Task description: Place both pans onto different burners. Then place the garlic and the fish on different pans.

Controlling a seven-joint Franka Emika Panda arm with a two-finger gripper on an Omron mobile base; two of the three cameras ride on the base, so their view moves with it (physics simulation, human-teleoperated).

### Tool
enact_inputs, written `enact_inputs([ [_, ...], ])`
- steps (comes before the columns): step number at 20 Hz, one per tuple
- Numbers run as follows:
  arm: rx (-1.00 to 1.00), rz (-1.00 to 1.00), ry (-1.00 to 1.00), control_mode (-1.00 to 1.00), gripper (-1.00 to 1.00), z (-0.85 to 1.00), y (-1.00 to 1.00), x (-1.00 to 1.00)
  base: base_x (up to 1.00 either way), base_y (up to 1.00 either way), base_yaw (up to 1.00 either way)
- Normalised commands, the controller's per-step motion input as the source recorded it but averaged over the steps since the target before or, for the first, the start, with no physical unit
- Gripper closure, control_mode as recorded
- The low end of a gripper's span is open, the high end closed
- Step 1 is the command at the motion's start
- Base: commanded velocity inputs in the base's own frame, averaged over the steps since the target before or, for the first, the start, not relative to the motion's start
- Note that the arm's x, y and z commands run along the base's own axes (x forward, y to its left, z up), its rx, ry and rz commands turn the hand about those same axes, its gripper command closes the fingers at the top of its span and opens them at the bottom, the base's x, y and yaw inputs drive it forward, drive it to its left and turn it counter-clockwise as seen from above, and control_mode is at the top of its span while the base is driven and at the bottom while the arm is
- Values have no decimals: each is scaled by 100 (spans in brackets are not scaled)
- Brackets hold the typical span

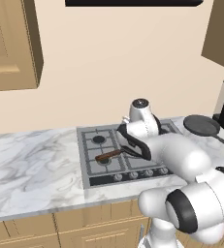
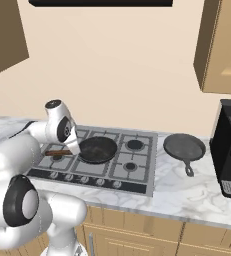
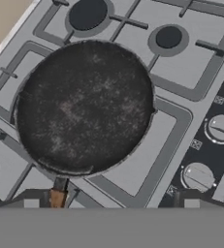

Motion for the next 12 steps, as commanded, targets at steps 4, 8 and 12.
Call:
enact_inputs([
  [4,-6,12,4,-100,-100,17,-30,-20,0,0,0],
  [8,-5,11,5,-100,-100,11,-23,-13,0,0,0],
  [12,0,6,2,-100,-100,2,-14,-8,0,0,0],
])
